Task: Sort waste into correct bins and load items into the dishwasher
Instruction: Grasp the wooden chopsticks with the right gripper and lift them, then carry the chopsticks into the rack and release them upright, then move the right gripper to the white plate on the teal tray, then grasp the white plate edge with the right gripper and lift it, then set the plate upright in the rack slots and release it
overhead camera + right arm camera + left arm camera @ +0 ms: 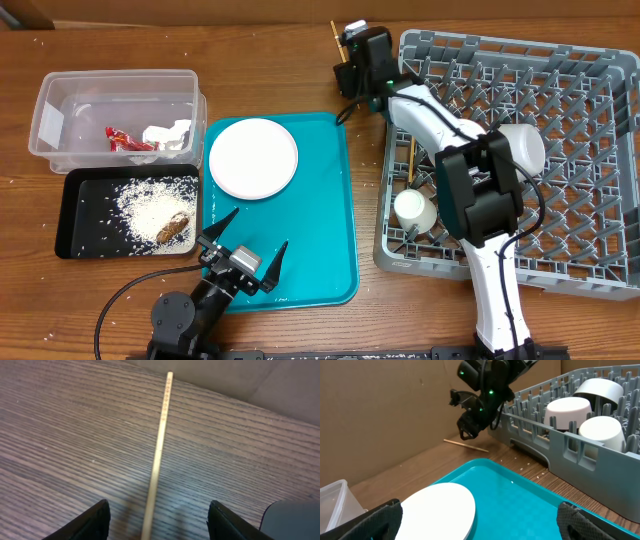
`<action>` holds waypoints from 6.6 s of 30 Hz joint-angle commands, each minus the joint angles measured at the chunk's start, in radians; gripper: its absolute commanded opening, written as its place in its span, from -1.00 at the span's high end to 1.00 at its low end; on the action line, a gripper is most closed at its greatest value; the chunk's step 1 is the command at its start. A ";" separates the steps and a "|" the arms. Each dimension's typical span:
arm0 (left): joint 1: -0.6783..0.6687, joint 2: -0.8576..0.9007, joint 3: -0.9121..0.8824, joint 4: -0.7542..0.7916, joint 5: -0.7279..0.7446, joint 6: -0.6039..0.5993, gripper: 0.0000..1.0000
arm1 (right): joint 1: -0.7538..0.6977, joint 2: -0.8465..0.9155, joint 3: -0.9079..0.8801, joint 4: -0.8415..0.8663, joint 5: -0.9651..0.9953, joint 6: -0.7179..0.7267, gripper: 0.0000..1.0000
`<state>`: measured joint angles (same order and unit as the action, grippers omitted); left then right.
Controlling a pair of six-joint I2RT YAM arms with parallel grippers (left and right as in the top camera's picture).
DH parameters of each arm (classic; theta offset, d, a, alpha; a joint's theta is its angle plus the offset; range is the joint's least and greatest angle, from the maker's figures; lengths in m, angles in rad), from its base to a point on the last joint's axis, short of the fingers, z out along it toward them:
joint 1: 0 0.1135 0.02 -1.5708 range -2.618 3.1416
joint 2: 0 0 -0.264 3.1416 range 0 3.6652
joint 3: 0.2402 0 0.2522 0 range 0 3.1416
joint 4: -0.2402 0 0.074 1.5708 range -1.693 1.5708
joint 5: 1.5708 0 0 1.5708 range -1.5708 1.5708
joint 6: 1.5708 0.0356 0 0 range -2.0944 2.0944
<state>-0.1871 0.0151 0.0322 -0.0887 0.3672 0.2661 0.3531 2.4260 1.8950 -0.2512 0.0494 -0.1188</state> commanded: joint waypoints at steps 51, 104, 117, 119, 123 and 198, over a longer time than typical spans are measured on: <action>0.010 -0.010 -0.009 0.004 0.008 0.015 -1.00 | -0.053 -0.469 -0.031 -0.938 -0.021 0.414 -0.21; 0.010 -0.010 -0.009 0.004 0.008 0.015 -1.00 | 0.123 -0.264 -0.029 -0.927 -0.130 0.471 0.51; 0.010 -0.010 -0.009 0.004 0.008 0.015 -1.00 | 0.217 -0.432 0.122 -1.027 -0.238 0.425 0.92; 0.010 -0.010 -0.009 0.004 0.008 0.015 -1.00 | 0.277 -0.410 0.065 -0.973 -0.236 0.426 0.68; 0.010 -0.010 -0.009 0.004 0.008 0.015 -1.00 | 0.309 -0.372 -0.045 -0.770 -0.226 0.481 -0.34; 0.010 -0.010 -0.009 0.004 0.008 0.015 -1.00 | 0.274 -0.648 -0.119 -0.770 1.008 0.362 -0.05</action>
<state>-0.1871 0.0151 0.0322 -0.0887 0.3672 0.2661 0.5446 1.9236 1.7668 -1.0023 1.0725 0.2203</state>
